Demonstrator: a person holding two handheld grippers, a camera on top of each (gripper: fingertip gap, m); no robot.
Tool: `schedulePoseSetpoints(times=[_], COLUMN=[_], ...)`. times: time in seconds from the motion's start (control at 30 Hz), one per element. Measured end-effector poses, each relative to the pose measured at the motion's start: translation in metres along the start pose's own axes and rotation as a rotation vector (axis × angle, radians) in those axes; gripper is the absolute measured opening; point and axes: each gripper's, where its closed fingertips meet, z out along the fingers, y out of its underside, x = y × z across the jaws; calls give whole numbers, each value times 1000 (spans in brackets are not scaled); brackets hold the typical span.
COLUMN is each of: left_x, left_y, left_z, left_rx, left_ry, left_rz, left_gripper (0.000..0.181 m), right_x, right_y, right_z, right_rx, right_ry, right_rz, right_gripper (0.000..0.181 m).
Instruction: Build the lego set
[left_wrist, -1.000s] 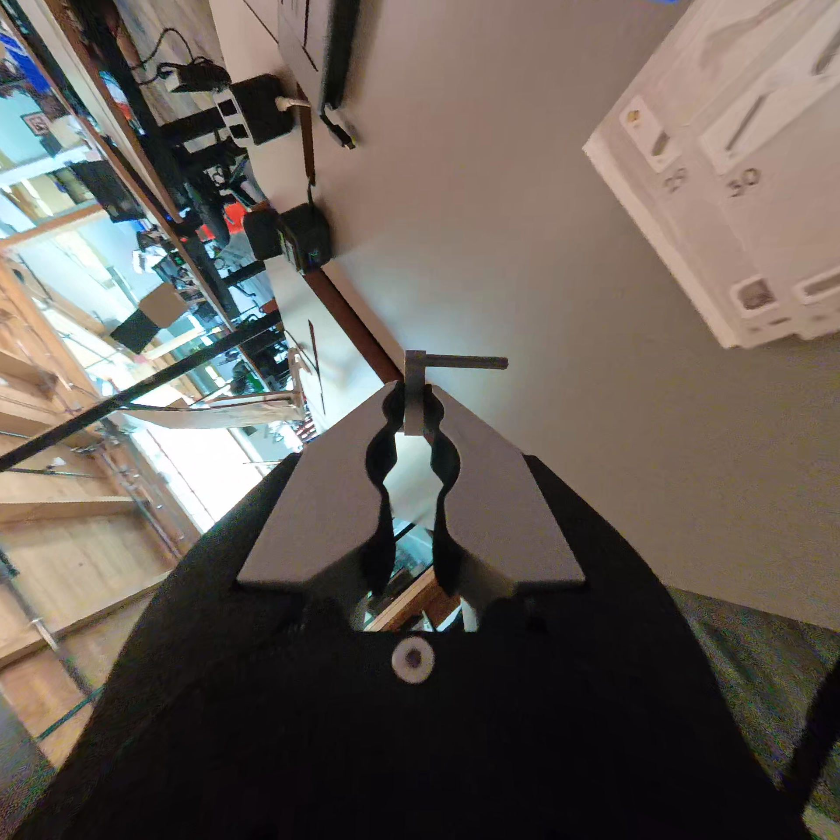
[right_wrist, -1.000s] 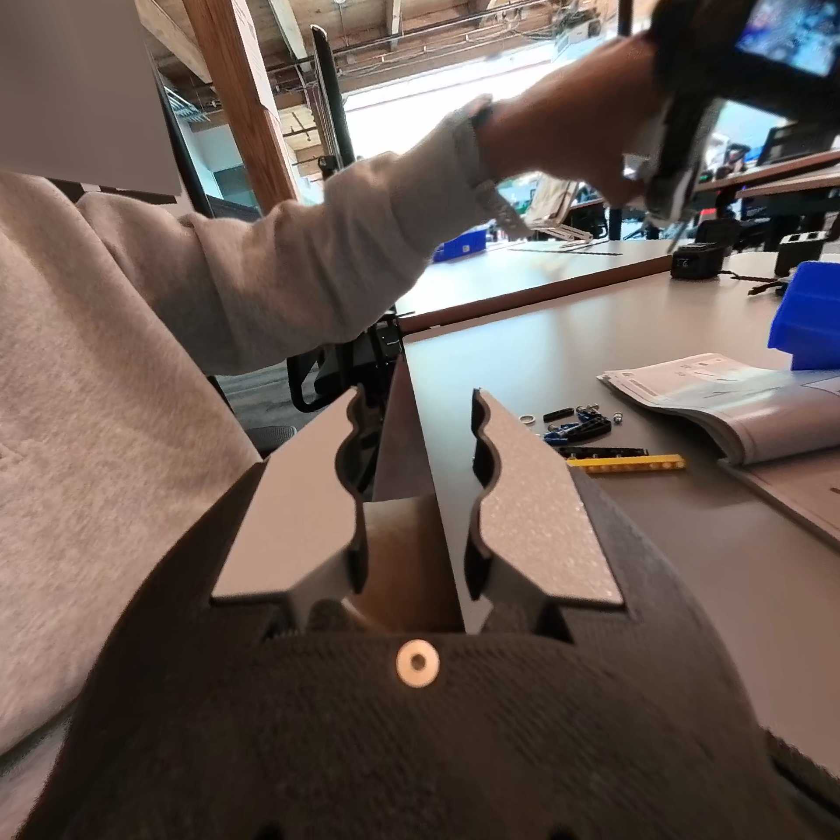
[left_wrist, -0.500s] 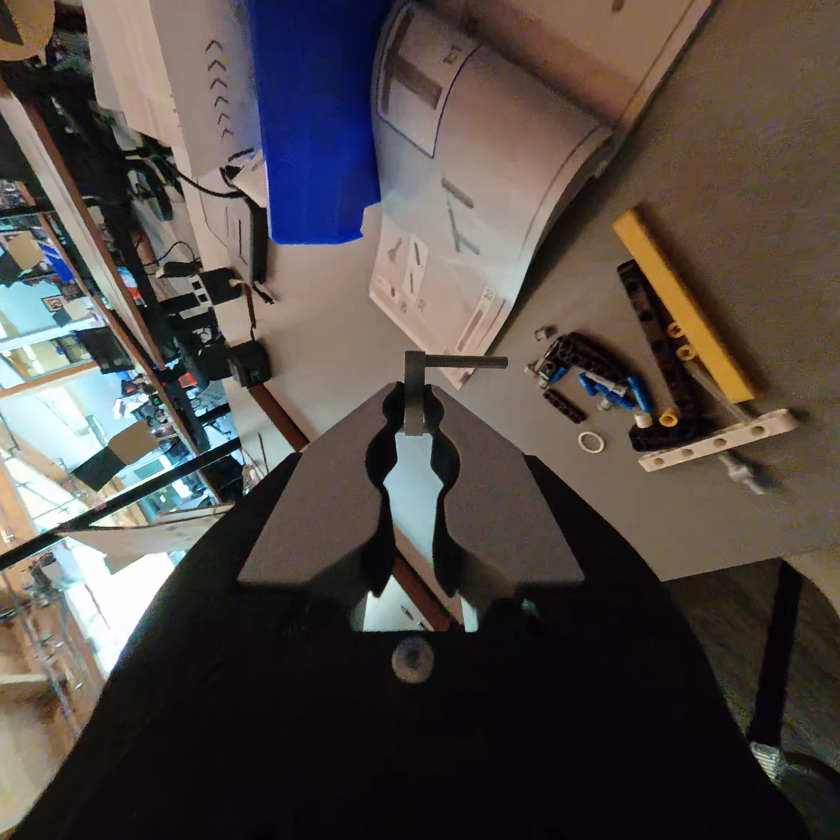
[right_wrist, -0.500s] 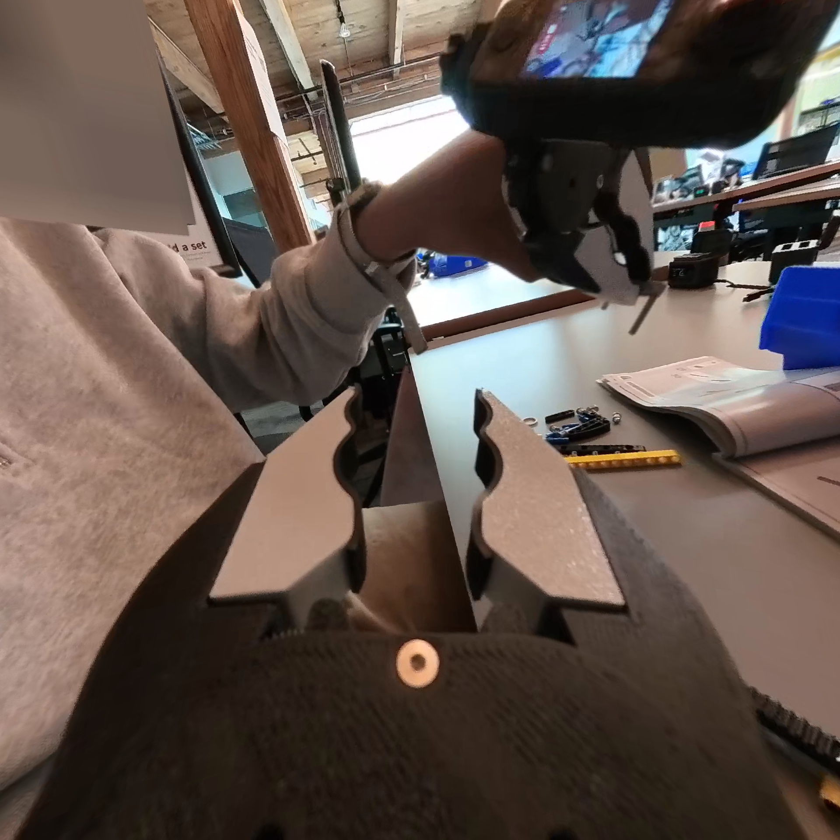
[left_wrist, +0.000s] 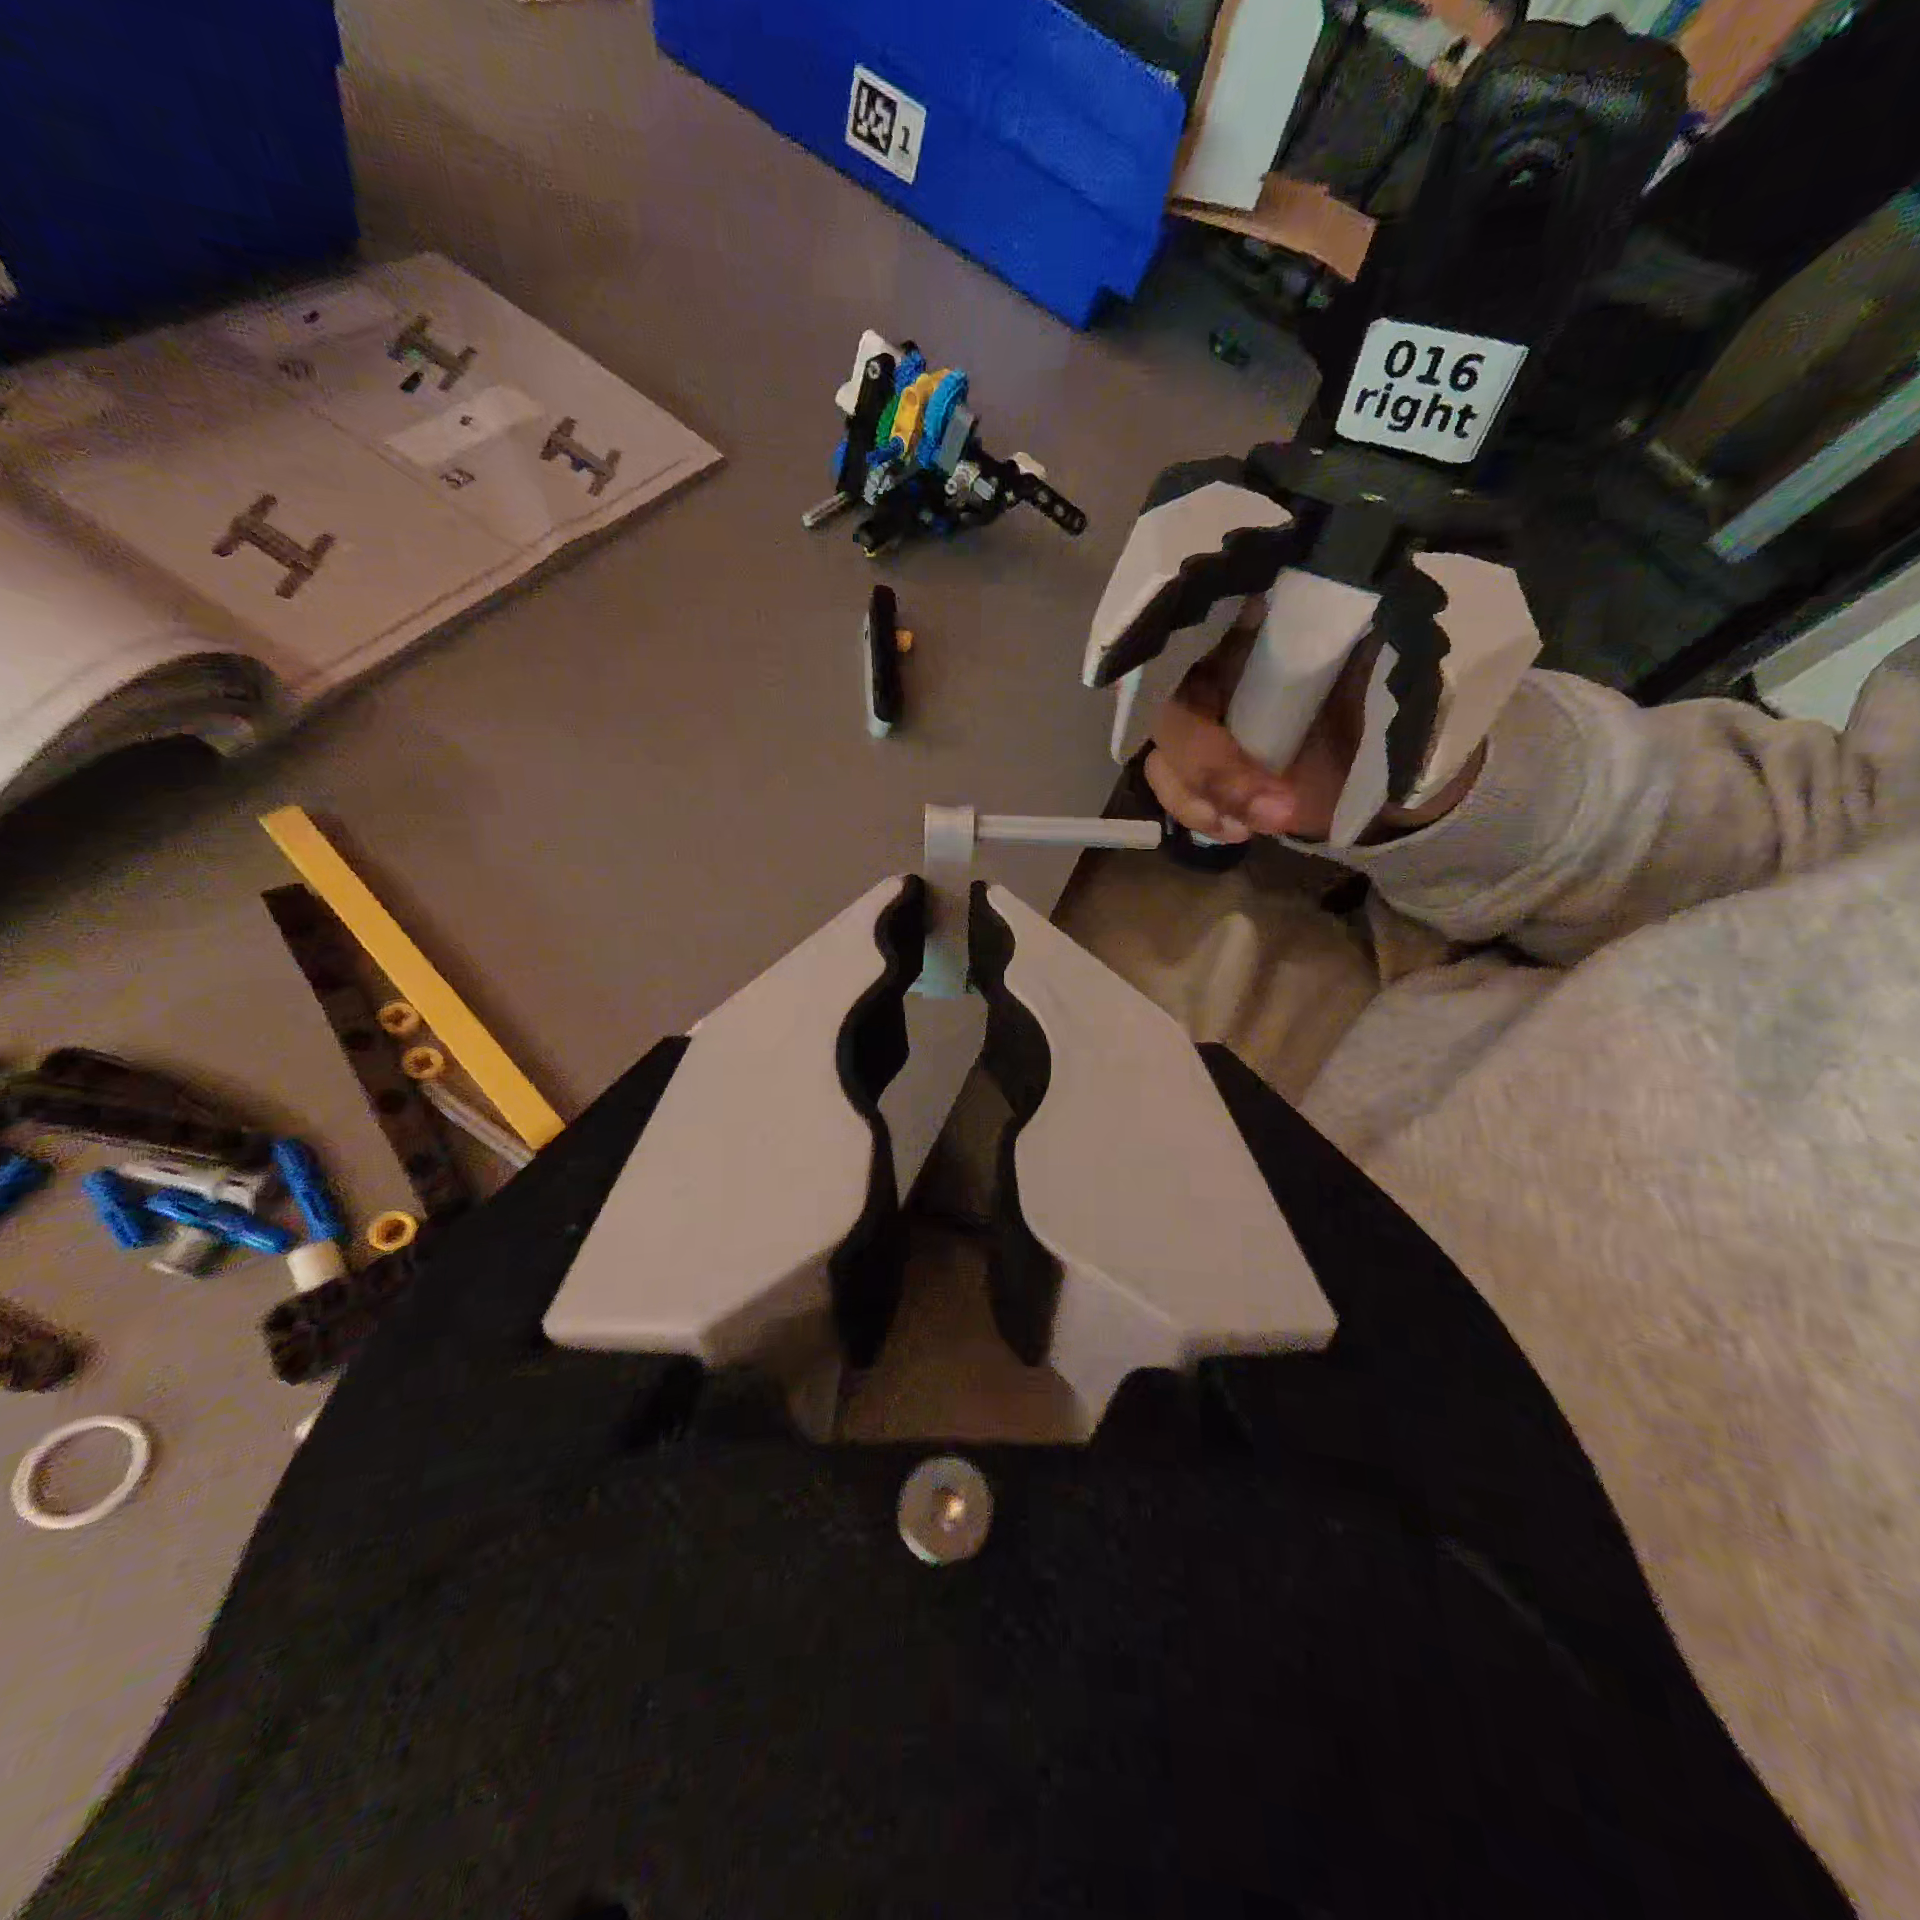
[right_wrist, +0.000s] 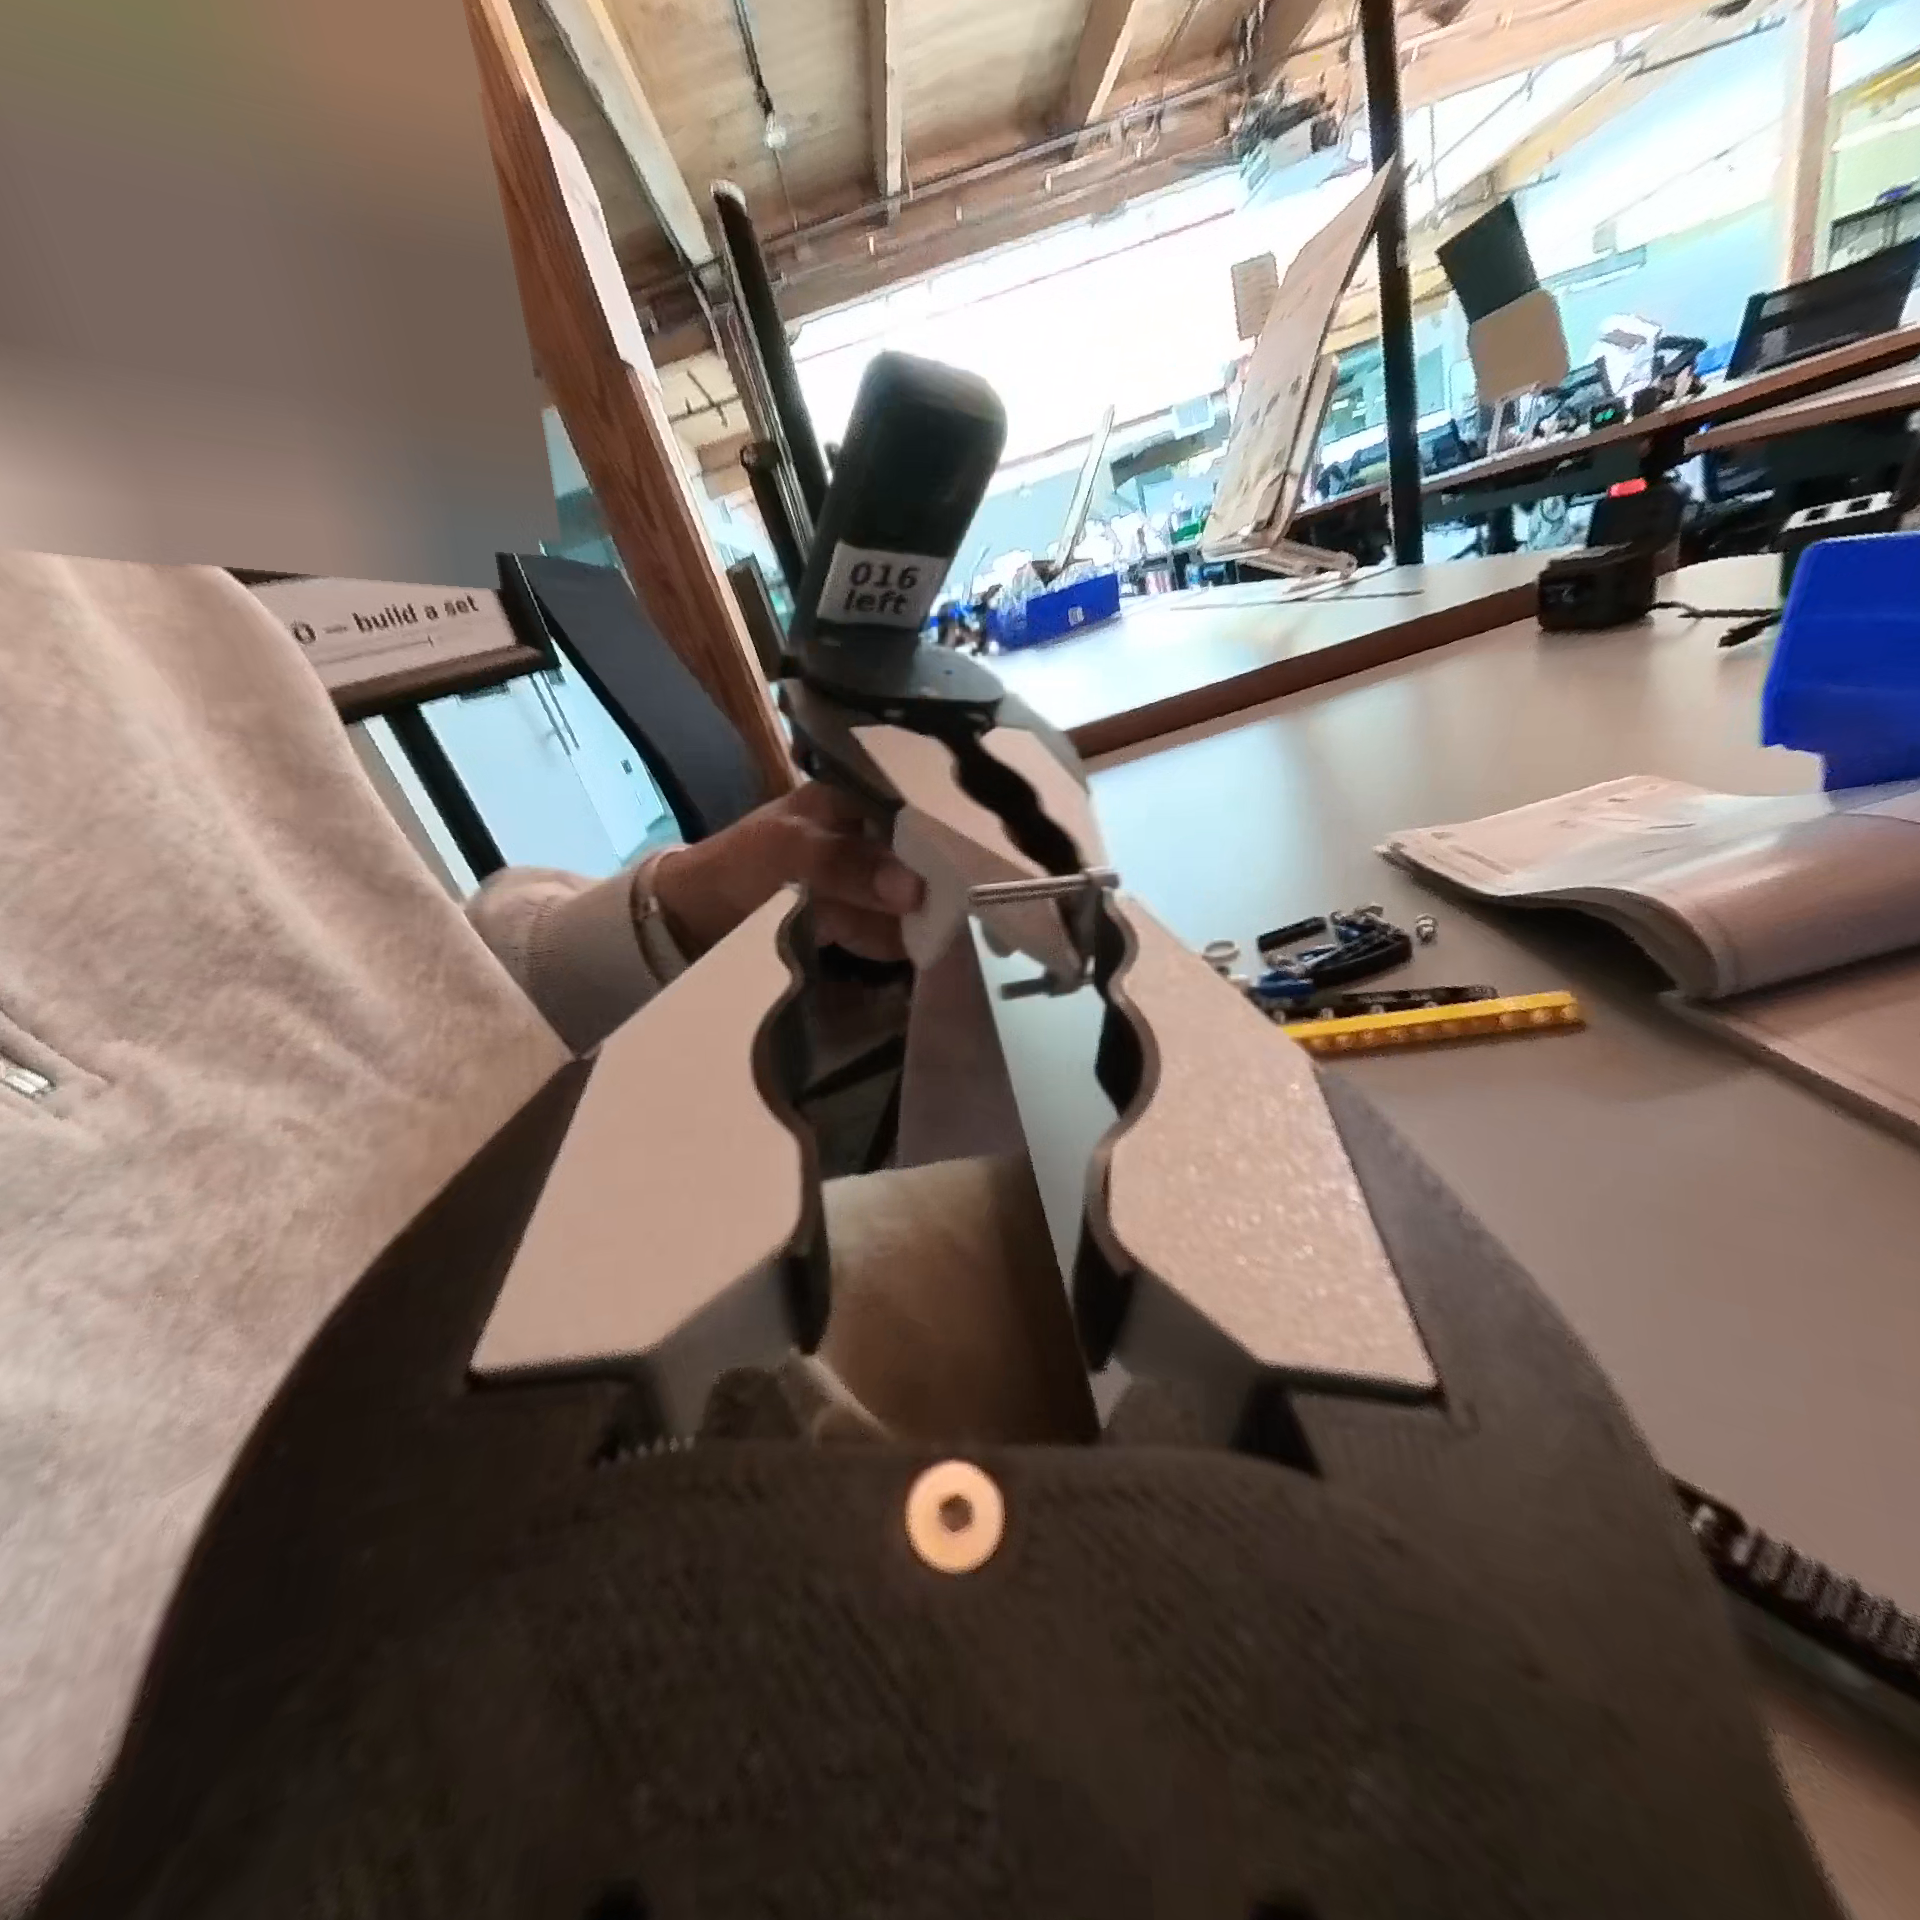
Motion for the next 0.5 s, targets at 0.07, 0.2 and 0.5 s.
schedulePoseSetpoints(times=[0.07, 0.2, 0.5], left_x=[14, 30, 33], left_y=[8, 13, 20], left_z=[1, -3, 7], left_rx=[84, 198, 213], left_ry=[58, 141, 126], left_rz=[-41, -88, 13], left_gripper=[5, 4, 4], right_x=[-1, -5, -13], right_y=[7, 16, 33], right_z=[3, 8, 18], right_rx=[-40, -71, -115], right_ry=[3, -34, -115], right_rz=[-29, -8, 51], right_gripper=[52, 52, 49])
